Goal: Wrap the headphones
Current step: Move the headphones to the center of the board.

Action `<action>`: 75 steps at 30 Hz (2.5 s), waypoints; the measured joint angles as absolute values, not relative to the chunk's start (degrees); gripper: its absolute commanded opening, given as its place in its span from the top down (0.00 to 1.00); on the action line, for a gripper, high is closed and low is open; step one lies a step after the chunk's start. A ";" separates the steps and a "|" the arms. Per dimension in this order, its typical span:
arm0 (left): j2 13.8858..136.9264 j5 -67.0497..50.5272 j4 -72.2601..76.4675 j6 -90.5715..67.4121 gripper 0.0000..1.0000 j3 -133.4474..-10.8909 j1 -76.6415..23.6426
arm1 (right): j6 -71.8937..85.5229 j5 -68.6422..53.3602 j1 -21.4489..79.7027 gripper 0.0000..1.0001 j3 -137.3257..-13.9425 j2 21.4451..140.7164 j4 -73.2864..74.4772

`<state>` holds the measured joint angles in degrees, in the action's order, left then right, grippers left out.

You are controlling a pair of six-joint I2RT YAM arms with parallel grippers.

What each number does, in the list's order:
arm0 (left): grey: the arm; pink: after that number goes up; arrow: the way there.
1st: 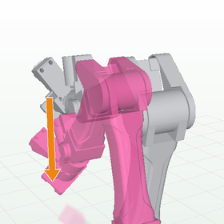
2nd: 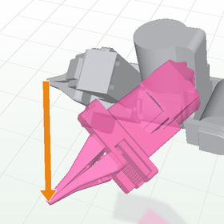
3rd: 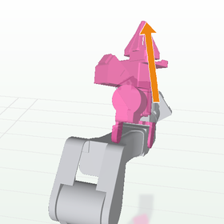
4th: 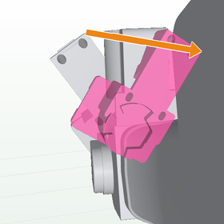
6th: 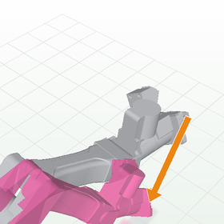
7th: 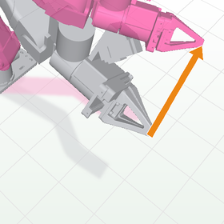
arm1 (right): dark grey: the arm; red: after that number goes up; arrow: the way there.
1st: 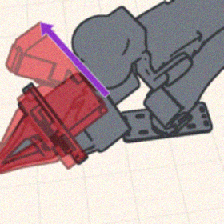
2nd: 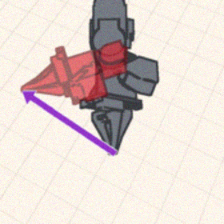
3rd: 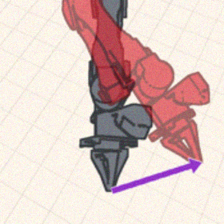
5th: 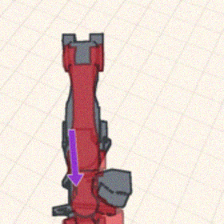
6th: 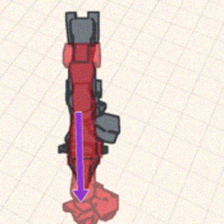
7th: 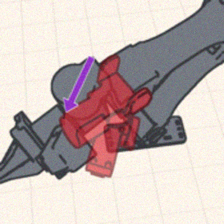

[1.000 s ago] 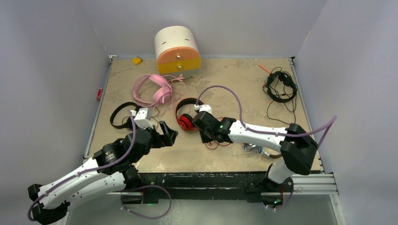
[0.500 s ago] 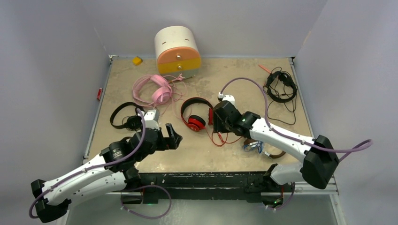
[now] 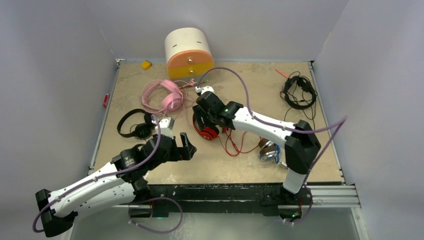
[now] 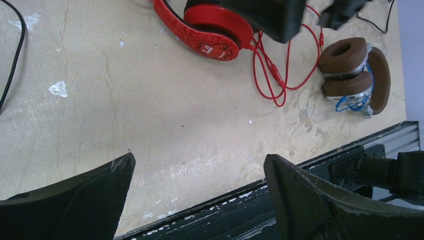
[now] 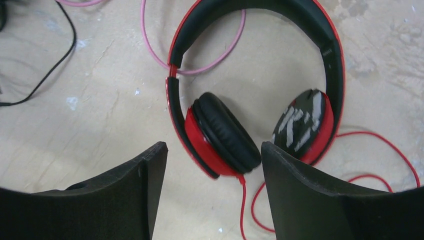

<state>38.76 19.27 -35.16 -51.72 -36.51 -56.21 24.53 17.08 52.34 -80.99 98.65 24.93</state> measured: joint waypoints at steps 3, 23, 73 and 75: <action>37.54 19.33 -35.24 -52.03 0.00 -36.14 -55.27 | 22.65 17.06 52.03 0.27 -84.42 103.92 25.15; 35.05 22.70 -36.93 -55.96 0.00 -33.82 -53.25 | 13.56 1.76 51.70 0.49 -63.88 86.85 20.97; 58.98 6.35 -10.68 -54.17 0.37 -27.73 -29.98 | 16.12 7.97 46.17 0.23 -63.31 89.34 21.96; 61.30 5.96 -9.13 -53.82 0.40 -28.32 -29.93 | 16.27 7.99 44.91 0.22 -62.13 86.37 22.59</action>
<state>61.30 5.96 -9.13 -53.82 -28.32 -29.93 16.27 7.99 44.91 -62.13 86.37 22.59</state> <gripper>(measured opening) 0.635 0.766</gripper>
